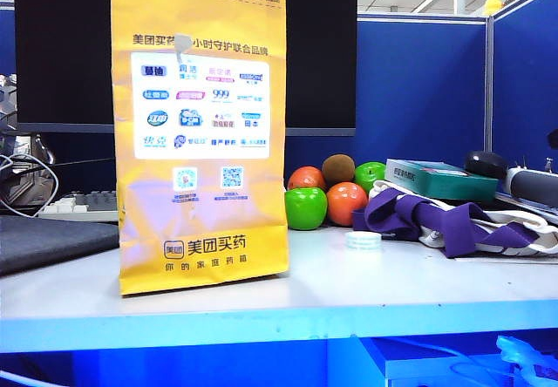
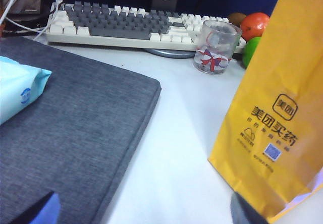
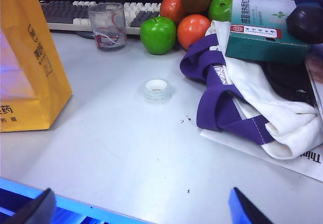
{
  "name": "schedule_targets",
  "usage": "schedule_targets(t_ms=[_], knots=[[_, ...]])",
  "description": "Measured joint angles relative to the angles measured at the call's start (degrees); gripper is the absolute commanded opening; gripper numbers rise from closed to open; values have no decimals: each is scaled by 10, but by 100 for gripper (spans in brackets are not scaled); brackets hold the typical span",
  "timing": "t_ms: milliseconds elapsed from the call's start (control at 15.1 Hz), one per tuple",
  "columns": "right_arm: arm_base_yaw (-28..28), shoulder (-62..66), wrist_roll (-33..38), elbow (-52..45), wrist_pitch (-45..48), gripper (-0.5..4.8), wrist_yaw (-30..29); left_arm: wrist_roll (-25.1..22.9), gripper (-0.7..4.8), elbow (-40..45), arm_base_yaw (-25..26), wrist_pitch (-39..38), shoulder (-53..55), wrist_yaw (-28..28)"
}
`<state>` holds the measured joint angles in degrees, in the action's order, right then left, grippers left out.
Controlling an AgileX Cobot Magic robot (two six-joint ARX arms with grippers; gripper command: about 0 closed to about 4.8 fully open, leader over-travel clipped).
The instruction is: Pick up the transparent tape and throw it into the yellow paper bag.
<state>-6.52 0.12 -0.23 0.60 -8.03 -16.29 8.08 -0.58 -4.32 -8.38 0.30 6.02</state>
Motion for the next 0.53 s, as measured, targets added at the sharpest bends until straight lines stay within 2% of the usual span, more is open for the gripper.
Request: schedule_targets(t_ms=[132,264,330,529], knots=[[0,0,4,0,0,479,0,25,479,0,0,0,0,4],[0,0,70,0,8,479,0,30,479,0,0,0,0,5],[0,0,104,0,14,479,0,31,479,0,0,2,0,33],[0,0,114,0,37,479,0,32,479,-6,0,22,0,107]])
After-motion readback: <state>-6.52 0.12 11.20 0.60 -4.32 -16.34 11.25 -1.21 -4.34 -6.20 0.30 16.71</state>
